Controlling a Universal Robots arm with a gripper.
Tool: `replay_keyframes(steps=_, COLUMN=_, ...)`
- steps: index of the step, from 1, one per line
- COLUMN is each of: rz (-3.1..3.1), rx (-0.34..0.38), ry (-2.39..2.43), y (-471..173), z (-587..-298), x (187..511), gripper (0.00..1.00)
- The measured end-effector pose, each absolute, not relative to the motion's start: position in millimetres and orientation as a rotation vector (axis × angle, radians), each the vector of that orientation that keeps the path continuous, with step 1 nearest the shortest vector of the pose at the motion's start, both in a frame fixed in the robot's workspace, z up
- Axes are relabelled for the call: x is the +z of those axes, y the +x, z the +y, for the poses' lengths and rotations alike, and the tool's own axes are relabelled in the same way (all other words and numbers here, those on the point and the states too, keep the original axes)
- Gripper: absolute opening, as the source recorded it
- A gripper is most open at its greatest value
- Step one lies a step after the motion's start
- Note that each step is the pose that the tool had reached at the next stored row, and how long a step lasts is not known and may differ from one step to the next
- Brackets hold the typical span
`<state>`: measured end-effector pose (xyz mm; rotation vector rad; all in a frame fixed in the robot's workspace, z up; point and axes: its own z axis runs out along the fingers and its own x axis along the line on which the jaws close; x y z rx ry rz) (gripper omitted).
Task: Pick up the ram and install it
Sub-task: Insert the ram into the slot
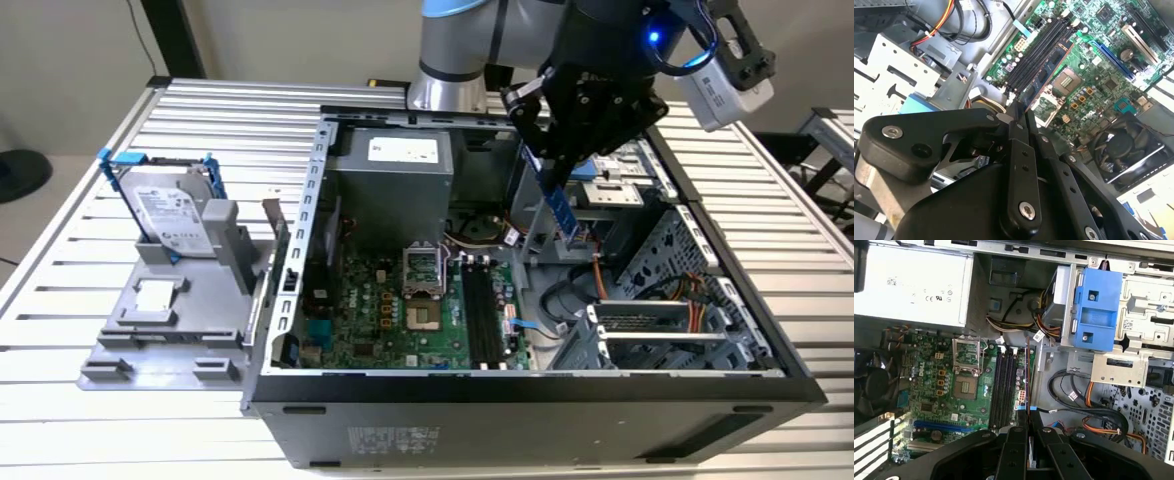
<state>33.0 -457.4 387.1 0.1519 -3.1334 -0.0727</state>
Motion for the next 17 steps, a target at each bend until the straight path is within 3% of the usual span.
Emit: replay_keyframes(steps=17, rz=-3.136, rx=-0.073, ry=0.098, y=33, z=-457, x=361, gripper=0.0)
